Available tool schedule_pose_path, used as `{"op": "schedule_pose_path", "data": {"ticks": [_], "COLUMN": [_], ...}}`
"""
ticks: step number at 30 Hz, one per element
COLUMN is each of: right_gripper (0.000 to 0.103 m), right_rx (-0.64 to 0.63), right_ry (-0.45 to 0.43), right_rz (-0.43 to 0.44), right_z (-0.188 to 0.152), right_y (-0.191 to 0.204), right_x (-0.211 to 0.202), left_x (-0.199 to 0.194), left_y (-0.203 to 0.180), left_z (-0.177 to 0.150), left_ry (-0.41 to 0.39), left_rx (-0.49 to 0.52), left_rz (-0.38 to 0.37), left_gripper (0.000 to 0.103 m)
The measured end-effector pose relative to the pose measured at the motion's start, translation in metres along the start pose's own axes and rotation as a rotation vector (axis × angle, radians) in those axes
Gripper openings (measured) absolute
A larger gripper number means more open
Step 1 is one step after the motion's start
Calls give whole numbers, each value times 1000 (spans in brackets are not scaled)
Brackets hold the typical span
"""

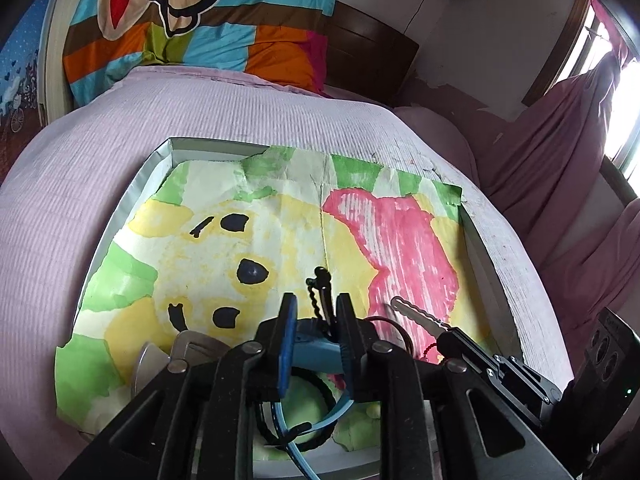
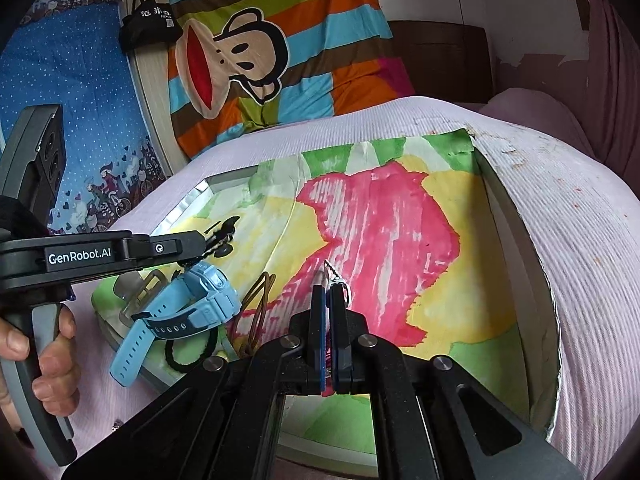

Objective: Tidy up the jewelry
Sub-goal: 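Carry both keys into the tray and open both tools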

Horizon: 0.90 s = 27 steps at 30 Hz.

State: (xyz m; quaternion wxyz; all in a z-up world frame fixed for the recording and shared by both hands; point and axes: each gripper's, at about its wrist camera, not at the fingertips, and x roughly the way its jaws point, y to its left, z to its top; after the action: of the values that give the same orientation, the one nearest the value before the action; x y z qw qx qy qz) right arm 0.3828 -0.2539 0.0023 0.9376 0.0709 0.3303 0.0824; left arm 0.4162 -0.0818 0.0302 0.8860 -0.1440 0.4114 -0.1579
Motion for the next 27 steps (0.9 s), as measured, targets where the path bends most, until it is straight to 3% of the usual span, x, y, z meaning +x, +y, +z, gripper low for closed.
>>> {"op": "schedule_pose_path", "data": {"ticks": [2,3,5,9,11,15,17,22,25,27], "right_gripper": [2,3,8,36,39,52,58,91,102,102], "right_rx": [0,-6,-22,-26,-30,-27,-29,-16,-15,-17], "right_ry": [-2,-5,-17,-77,-111,-195,-241,-359,-416,-456], "right_rz": [1,-1,-15,-22,-28,-27,-28,-18,-9,-13], "right_z": [-1,-2,-3,-8,-11,-19,-24,-40,-52,-61], "right_y": [0,1,3,6,7,8,10,16,23,28], "right_x": [-1,-2,-5,-22,-33,-59,-74,-115,-138,-152], "left_x": [-2,-4,-8,-21,-34,-62,-77,-120,-142,-153], "left_y": [3,4,6,7,7,8,10,17,23,25], "left_z": [-5,-7,-11,-20,-26,-41,-50,-75,-91,-100], "left_ry": [-11,-24,-45,-74,-111,-189,-224,-355,-420,-452], "left_rx": [-7,-10,-3,22,38,62,75,98,97,105], "left_rz": [-7,-6,-8,-9,-17,-27,-10,11,8,27], "left_gripper": [48,52,54,54,64,69,81,102,103,103]}}
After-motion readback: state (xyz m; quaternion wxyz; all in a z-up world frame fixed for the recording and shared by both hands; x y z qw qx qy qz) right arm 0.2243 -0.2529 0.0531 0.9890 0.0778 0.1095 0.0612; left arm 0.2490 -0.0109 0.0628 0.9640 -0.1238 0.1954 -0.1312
